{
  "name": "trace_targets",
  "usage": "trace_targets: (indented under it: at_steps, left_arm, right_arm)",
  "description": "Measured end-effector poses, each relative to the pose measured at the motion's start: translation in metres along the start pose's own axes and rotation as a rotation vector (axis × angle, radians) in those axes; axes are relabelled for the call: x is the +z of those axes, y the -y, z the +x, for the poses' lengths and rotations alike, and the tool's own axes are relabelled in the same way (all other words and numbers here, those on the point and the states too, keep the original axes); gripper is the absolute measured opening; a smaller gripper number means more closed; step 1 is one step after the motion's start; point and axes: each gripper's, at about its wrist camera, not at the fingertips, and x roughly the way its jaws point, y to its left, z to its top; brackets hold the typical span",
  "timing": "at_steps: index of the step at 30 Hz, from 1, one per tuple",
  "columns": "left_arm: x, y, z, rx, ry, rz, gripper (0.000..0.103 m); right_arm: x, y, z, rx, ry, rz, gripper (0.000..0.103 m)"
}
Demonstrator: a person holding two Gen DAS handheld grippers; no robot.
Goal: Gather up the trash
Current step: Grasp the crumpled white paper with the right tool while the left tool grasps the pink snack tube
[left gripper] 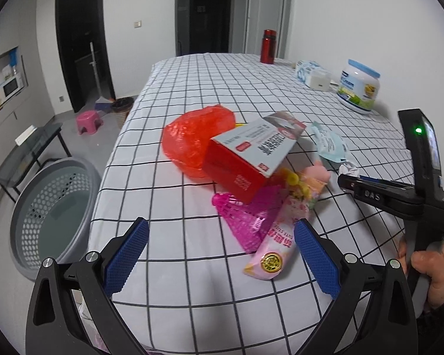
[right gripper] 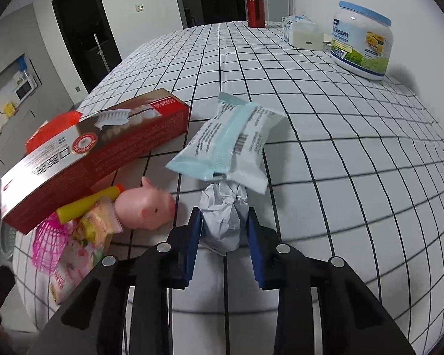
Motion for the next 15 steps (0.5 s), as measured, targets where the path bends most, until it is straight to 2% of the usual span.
trace_targets:
  at_steps: [10, 15]
  left_arm:
    - [-0.006, 0.023, 0.021, -0.031, -0.033, 0.052, 0.097]
    - [-0.011, 0.033, 0.026, -0.079, -0.043, 0.059, 0.097]
  right_arm:
    - [-0.032, 0.011, -0.032, 0.069, 0.024, 0.039, 0.03]
    - [-0.035, 0.02, -0.039, 0.097, 0.028, 0.054, 0.03]
